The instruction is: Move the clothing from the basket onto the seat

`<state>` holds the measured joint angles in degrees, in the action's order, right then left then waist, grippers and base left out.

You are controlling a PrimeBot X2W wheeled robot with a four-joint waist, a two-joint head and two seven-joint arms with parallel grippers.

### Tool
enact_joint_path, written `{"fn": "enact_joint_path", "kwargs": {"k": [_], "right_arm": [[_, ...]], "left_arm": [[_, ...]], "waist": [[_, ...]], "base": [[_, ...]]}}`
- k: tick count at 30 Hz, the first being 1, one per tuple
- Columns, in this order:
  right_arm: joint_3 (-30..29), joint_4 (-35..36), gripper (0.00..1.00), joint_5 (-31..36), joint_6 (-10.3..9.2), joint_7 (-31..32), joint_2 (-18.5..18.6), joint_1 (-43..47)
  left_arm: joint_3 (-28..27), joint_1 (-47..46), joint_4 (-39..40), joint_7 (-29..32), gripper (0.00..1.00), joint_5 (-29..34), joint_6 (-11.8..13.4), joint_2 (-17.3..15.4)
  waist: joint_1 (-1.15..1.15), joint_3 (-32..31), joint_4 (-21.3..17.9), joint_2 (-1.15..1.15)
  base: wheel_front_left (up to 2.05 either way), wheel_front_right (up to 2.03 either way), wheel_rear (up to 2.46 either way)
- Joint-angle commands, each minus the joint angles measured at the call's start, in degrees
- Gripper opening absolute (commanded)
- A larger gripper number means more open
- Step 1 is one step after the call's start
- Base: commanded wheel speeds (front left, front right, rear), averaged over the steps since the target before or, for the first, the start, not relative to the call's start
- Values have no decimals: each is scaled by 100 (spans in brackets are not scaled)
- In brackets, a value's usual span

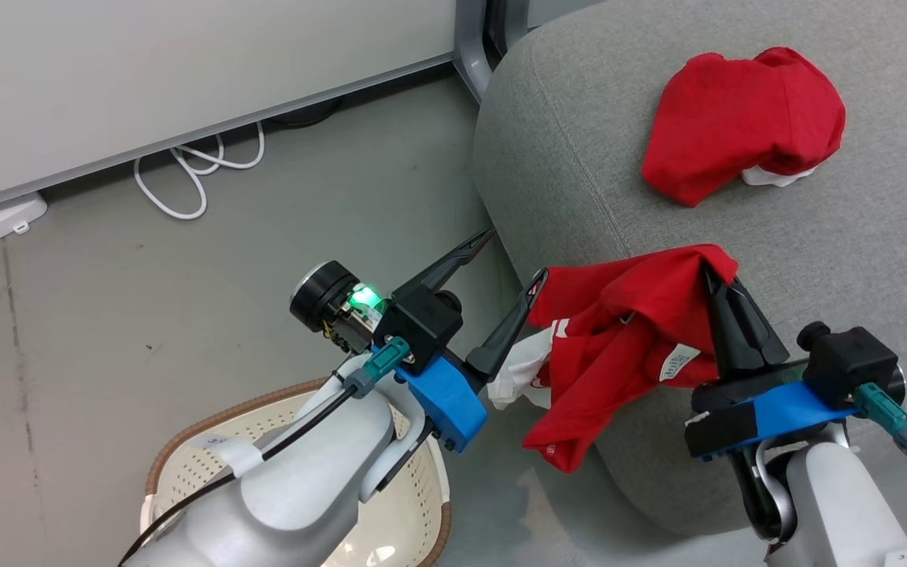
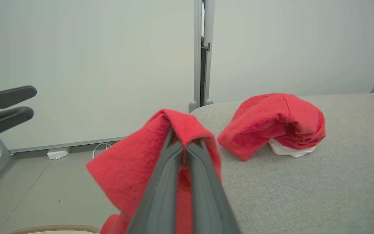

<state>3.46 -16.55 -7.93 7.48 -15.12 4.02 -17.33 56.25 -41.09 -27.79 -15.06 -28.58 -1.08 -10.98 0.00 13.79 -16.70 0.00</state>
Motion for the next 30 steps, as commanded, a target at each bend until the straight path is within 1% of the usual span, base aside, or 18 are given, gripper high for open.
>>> {"fn": "enact_joint_path", "kwargs": {"k": [1, 8, 14, 16, 20, 26, 30], "right_arm": [[-19, 45, 0, 43, 3, -5, -23, -21], [-225, 217, 0, 57, 3, -5, -33, -547], [-553, 437, 0, 50, 3, -5, 105, -1514], [-763, 545, 0, 79, 2, -5, 237, -1893], [-1251, 747, 0, 62, 2, -5, 638, -2773], [-1999, 817, 0, 26, 2, -5, 1548, -4052], [-2372, 382, 0, 37, 2, -4, 2288, -4566]], "left_arm": [[-4, 15, -18, -16, 100, 33, -20, -15], [-56, -119, 20, -5, 100, 46, 41, -87], [-80, -332, 120, 45, 100, 102, 76, -167], [-85, -450, 192, 57, 100, 143, 95, -170], [-78, -704, 319, 85, 100, 257, 93, -231], [-80, -1036, 452, 124, 100, 414, 126, -306], [-71, -1138, 541, 124, 100, 476, 170, -341]], "waist": [[0, 2, 11, 0], [0, 197, 55, 0], [0, 641, 176, 0], [0, 863, 259, 0], [0, 1364, 441, 0], [0, 2023, 625, 0], [0, 2294, 644, 0]], "base": [[0, 0, 0], [0, 0, 0], [0, 0, 0], [0, 0, 0], [0, 0, 0], [0, 0, 0], [0, 0, 0]]}}
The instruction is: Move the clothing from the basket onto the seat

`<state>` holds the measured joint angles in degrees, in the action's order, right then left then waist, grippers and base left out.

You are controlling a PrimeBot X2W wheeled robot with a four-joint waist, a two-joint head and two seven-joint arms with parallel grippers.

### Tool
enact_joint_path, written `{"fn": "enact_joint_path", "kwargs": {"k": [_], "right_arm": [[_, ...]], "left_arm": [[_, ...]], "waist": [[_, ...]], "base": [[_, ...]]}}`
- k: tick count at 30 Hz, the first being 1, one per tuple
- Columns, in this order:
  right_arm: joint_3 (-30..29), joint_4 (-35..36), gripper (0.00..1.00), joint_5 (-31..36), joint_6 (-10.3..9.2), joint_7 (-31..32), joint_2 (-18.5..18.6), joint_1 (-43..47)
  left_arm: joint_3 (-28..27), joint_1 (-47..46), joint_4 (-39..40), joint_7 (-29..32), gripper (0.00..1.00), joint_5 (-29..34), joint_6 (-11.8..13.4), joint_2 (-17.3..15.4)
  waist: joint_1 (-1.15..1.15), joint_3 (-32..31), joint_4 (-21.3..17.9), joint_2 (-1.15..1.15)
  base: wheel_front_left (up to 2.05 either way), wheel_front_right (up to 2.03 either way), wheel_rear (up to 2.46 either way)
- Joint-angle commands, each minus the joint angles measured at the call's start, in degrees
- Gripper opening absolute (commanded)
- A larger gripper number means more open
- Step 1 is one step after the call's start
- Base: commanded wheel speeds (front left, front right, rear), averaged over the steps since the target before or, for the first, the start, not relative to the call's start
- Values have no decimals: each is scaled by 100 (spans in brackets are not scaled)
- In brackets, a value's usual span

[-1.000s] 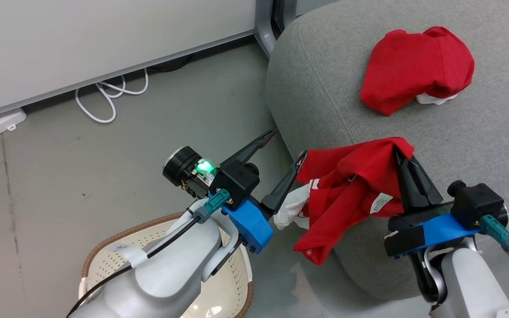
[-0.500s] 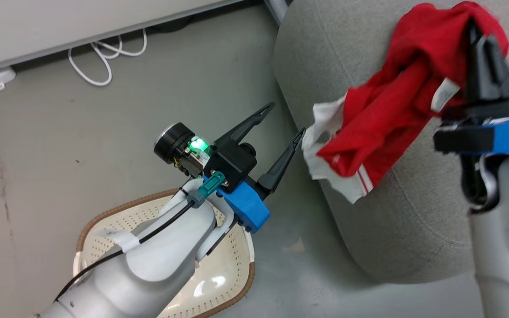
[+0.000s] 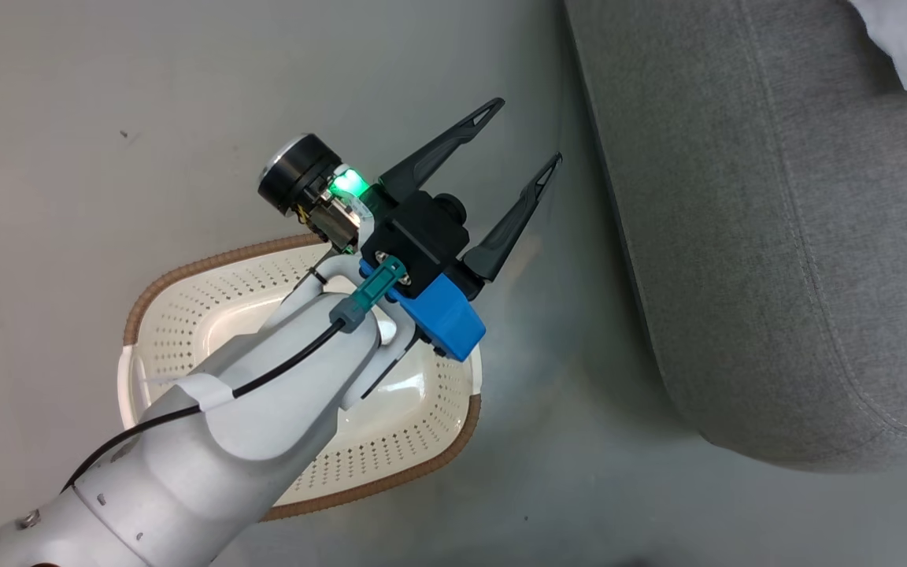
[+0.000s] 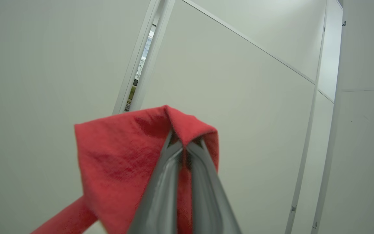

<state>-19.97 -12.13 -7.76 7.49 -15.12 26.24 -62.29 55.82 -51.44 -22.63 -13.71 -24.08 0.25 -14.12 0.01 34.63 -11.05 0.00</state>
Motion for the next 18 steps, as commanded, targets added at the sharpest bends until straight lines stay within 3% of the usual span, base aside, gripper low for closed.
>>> {"fn": "enact_joint_path", "kwargs": {"k": [1, 5, 10, 18], "right_arm": [[-84, -239, 0, 59, 1, -4, 255, -141], [-277, -801, 0, 124, 1, -6, 854, -391], [-444, -1244, 0, 302, 1, -5, 1113, -227], [-781, -1501, 0, 571, 1, -5, 493, 403]], "left_arm": [[-17, -104, 38, -13, 100, 35, 36, -41], [0, -163, 131, 16, 100, 84, 50, -149], [15, -195, 277, 49, 100, 128, 89, -270], [29, -253, 499, 146, 100, 145, 139, -390]], "waist": [[-1, 256, 74, 0], [-1, 442, 13, 0], [-1, 599, -41, 0], [-1, 783, -87, 0]], "base": [[0, 0, 0], [0, 0, 0], [0, 0, 0], [0, 0, 0]]}}
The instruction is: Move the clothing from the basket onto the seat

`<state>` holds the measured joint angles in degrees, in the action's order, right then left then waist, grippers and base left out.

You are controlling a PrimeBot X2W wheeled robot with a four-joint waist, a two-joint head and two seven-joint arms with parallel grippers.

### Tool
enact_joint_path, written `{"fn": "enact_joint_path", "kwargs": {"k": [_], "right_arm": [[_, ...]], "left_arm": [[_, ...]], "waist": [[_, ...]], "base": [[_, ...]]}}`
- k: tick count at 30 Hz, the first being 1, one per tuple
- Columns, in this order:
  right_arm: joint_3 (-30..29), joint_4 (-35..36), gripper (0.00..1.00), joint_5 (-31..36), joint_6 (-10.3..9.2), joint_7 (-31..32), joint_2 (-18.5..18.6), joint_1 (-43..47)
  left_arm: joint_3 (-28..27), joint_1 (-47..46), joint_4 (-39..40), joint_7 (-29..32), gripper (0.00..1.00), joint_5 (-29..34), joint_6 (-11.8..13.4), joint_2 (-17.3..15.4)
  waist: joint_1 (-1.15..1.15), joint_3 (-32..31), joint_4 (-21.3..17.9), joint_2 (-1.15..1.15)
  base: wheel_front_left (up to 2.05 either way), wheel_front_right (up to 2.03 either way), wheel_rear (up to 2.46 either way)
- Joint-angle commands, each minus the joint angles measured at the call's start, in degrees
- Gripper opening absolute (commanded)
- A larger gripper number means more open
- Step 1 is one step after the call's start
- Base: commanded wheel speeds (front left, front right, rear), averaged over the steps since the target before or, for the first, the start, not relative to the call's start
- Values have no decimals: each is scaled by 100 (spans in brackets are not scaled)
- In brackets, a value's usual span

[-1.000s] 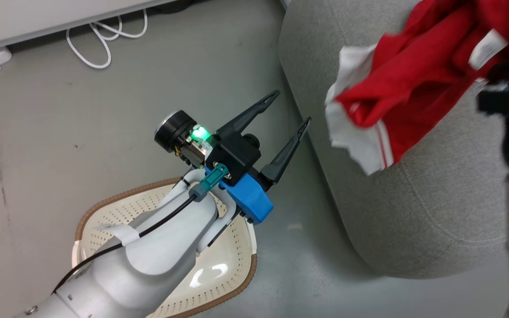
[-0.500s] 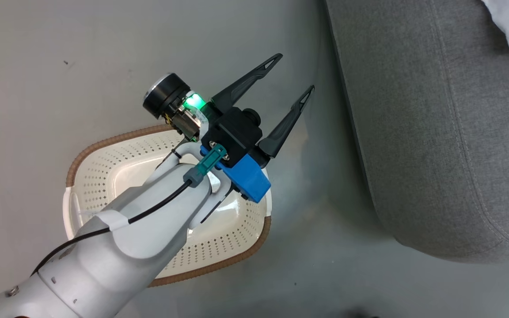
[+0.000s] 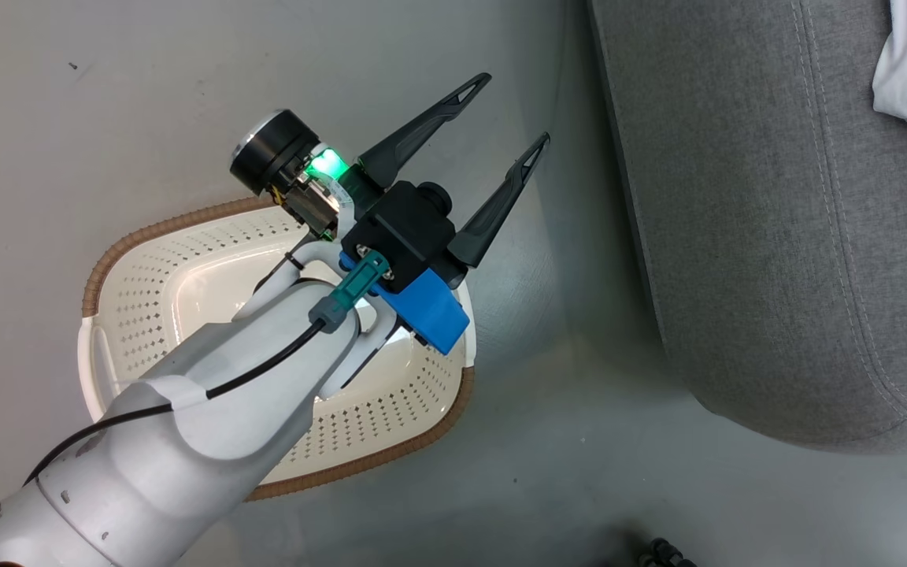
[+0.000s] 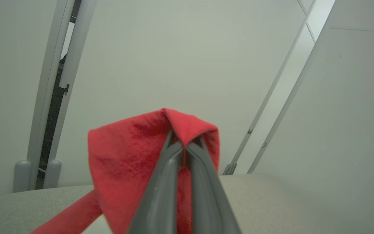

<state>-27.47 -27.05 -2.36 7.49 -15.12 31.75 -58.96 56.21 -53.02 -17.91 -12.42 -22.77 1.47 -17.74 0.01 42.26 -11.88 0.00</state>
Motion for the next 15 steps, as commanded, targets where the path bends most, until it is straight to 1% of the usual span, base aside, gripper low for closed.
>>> {"fn": "enact_joint_path", "kwargs": {"k": [1, 4, 9, 11, 15], "right_arm": [[-70, -42, 0, 65, 1, -5, -180, 158], [-111, -145, 0, 190, 1, -4, -483, 387], [-200, -407, 0, 280, 1, -5, -826, 614], [-184, -498, 0, 325, 1, -5, -887, 670], [-200, -700, 0, 261, 1, -4, -867, 630]], "left_arm": [[-11, -109, 56, 23, 100, 14, 29, -39], [-5, -136, 106, 58, 100, 11, 45, -56], [0, -138, 168, 76, 100, -1, 82, -79], [-5, -141, 182, 74, 100, -13, 102, -91], [-2, -134, 199, 62, 100, -30, 117, -112]], "waist": [[-1, 40, -3, 0], [-1, 84, 15, 0], [-1, 136, 65, 0], [-1, 149, 82, 0], [-1, 139, 106, 0]], "base": [[0, 0, 0], [0, 0, 0], [0, 0, 0], [0, 0, 0], [0, 0, 0]]}}
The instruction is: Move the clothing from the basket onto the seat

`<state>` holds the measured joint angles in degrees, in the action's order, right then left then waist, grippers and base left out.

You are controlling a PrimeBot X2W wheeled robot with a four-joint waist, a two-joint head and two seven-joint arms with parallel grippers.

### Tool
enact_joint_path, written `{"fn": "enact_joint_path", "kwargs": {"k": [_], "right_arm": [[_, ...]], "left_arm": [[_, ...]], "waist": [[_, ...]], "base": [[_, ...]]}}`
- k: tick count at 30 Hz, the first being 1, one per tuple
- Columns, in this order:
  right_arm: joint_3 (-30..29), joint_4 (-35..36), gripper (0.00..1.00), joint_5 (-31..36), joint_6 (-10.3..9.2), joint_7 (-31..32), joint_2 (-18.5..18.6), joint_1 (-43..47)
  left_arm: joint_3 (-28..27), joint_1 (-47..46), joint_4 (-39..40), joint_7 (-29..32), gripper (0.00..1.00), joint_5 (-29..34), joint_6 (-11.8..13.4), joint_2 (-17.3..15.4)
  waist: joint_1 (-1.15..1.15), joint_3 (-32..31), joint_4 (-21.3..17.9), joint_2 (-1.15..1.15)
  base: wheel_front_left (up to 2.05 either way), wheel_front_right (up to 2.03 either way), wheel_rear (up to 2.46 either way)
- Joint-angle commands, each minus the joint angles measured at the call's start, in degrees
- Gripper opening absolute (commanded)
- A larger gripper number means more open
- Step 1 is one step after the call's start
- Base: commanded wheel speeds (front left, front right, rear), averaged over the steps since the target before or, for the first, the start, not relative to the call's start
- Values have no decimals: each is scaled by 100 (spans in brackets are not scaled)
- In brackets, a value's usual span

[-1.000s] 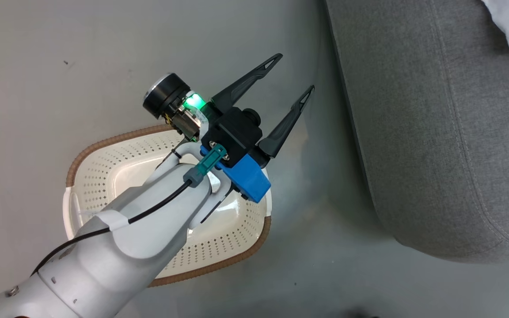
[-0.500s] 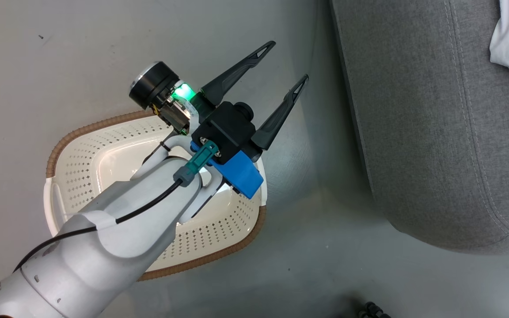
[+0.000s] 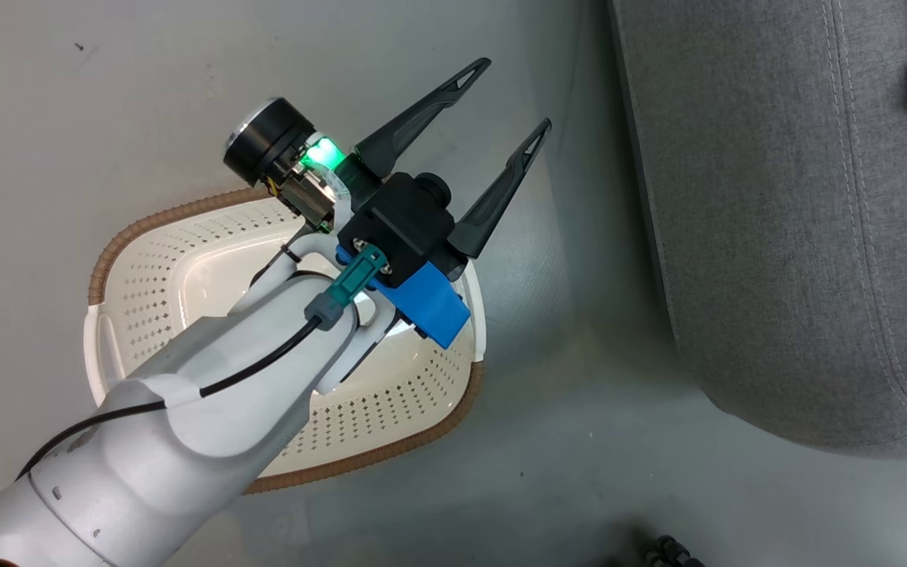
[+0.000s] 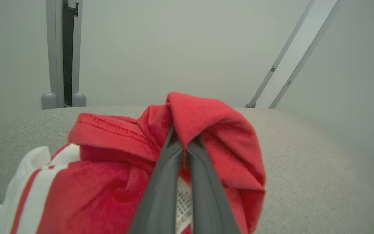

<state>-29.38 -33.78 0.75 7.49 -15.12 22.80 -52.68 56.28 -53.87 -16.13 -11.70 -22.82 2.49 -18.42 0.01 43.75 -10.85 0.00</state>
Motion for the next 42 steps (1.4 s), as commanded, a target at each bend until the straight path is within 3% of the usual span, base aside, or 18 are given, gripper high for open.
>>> {"fn": "enact_joint_path", "kwargs": {"k": [1, 2, 3, 15, 20, 30, 34, 42], "right_arm": [[-18, -53, 35, -55, 1, -5, 47, -15], [-32, -75, 87, -67, 1, -5, 58, -15], [-59, -36, 100, -94, 1, -5, 65, -4], [-129, 762, 100, -205, 1, -5, -322, 1369], [146, 1274, 100, -292, 1, -4, -540, 2059], [908, 2369, 100, -409, 1, -5, -1013, 3171], [1360, 2667, 100, -461, 2, -5, -1296, 3671], [1944, 2913, 100, -396, 1, -5, -1598, 4266]], "left_arm": [[-11, -47, 9, -20, 100, -24, 20, -44], [-13, -36, 1, -35, 100, -27, 31, -40], [-17, -17, -10, -53, 100, -41, 39, -28], [-145, 418, -266, -309, 100, -252, 105, 159], [-390, 803, -326, -350, 100, -386, 189, 172], [-1540, 2000, 61, -355, 100, -247, 342, 271], [-2251, 2539, 208, -354, 100, 21, 356, 307], [-3370, 3387, 309, -351, 100, 438, 186, 494]], "waist": [[-1, -26, 5, 0], [-1, -54, 8, 0], [-1, -89, 9, 0], [-1, -1043, -20, 0], [-1, -1645, -58, 0], [-1, -2740, 231, 0], [-1, -3088, 474, 0], [-1, -3548, 842, 0]], "base": [[0, 0, 0], [0, 0, 0], [0, 0, 0], [0, 0, 0], [0, 0, 0], [0, 0, 0], [0, 0, 0], [0, 0, 0]]}}
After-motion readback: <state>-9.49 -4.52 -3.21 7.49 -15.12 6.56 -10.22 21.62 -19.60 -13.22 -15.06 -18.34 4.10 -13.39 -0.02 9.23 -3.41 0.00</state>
